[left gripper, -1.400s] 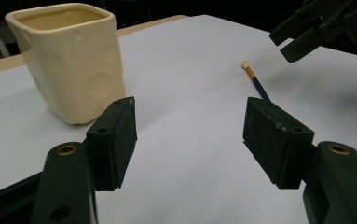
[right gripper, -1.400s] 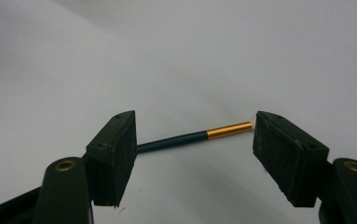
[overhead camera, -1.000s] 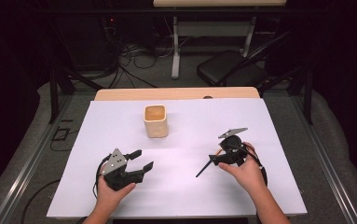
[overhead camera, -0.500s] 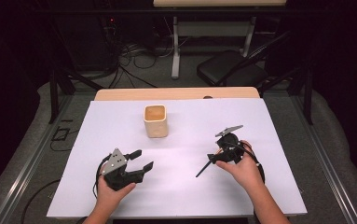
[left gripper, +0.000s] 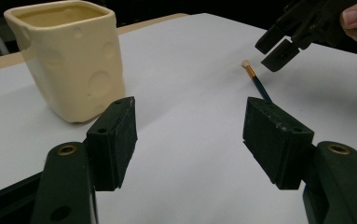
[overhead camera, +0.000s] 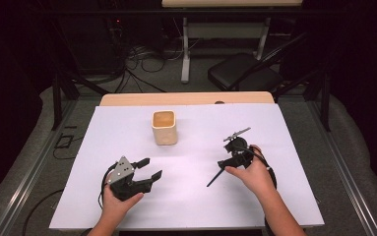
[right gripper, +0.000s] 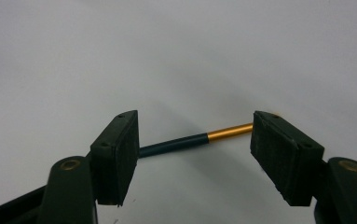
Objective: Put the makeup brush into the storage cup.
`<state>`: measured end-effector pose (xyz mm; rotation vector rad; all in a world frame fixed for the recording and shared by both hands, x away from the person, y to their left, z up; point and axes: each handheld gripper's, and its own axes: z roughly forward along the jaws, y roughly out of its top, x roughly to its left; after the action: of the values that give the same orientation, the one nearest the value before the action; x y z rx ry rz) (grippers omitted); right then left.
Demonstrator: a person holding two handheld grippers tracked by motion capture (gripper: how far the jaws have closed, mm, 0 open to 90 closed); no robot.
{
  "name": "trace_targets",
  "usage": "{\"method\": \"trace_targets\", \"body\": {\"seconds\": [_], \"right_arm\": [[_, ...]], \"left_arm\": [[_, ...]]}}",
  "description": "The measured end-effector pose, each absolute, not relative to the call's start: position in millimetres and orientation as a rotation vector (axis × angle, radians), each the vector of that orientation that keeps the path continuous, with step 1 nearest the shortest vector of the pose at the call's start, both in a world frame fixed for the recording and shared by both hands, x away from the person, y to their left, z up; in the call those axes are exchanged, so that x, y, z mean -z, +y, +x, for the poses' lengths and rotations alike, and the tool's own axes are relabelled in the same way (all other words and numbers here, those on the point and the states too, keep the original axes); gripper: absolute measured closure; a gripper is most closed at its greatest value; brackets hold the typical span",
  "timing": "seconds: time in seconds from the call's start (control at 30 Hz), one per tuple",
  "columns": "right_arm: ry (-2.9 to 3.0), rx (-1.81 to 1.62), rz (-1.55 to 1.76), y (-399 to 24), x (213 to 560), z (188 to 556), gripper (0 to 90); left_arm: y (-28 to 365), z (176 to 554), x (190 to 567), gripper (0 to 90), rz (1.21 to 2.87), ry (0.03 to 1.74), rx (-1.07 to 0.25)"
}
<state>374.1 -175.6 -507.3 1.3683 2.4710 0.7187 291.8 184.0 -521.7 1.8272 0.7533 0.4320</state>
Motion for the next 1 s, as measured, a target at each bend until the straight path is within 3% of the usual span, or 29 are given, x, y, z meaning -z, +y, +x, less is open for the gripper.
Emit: {"method": "trace_targets", "body": {"seconds": [1.0], "right_arm": [[2.520, -0.531, 1.524, -162, 517, 385, 34.0]], "left_arm": [[183, 292, 523, 34.9, 1.830, 0.754, -0.426]]}}
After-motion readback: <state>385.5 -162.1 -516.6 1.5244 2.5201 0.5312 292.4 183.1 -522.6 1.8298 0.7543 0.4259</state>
